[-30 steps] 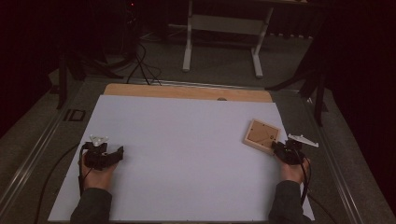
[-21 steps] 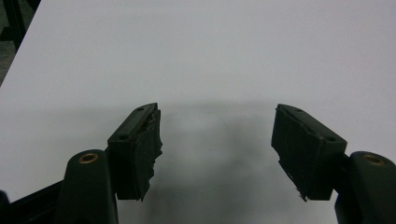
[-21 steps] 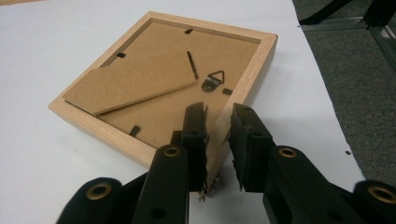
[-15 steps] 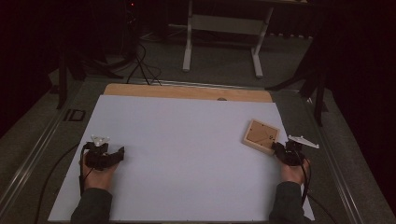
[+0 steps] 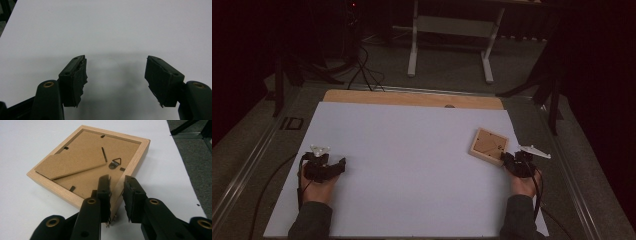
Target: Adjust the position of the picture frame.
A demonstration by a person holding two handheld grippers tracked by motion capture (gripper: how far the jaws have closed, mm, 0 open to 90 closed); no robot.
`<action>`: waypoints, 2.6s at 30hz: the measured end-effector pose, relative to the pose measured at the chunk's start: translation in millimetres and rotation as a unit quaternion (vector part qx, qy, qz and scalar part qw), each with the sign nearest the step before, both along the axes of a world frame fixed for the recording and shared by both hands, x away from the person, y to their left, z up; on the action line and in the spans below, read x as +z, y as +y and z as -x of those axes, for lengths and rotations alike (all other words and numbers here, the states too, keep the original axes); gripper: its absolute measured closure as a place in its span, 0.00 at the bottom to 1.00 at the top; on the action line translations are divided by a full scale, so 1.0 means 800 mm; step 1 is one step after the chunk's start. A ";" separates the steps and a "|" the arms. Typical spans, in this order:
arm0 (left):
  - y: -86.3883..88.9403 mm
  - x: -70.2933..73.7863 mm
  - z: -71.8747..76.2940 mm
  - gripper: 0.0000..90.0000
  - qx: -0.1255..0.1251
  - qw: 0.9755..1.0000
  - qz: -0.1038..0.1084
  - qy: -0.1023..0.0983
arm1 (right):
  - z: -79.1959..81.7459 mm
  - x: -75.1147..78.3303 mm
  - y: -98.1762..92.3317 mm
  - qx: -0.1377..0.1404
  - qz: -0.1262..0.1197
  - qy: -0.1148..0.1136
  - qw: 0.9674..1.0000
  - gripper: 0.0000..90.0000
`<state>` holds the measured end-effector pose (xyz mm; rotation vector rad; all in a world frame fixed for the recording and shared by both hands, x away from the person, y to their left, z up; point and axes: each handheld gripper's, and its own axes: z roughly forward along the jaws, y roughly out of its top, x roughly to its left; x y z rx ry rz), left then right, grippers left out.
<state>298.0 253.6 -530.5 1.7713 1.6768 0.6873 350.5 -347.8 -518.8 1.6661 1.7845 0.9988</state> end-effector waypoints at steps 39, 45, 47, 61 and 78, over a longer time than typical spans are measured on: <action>-0.002 -0.001 0.000 0.39 -0.005 1.000 -0.005 0.003 | 0.000 -0.001 0.036 0.066 -0.003 0.002 0.998 0.84; -0.002 0.000 0.000 0.39 -0.003 1.000 -0.005 0.003 | 0.000 -0.001 0.041 0.073 -0.004 0.002 0.997 0.84; -0.002 0.000 0.000 0.39 -0.004 1.000 -0.005 0.002 | 0.000 -0.001 0.042 0.077 -0.004 0.002 0.997 0.84; -0.003 0.000 0.000 0.39 -0.005 1.000 -0.005 0.001 | 0.000 -0.001 0.057 0.097 -0.001 0.004 0.995 0.84; -0.003 0.000 0.000 0.39 -0.006 1.000 -0.005 0.001 | 0.001 0.000 0.086 0.131 0.009 0.004 0.991 0.84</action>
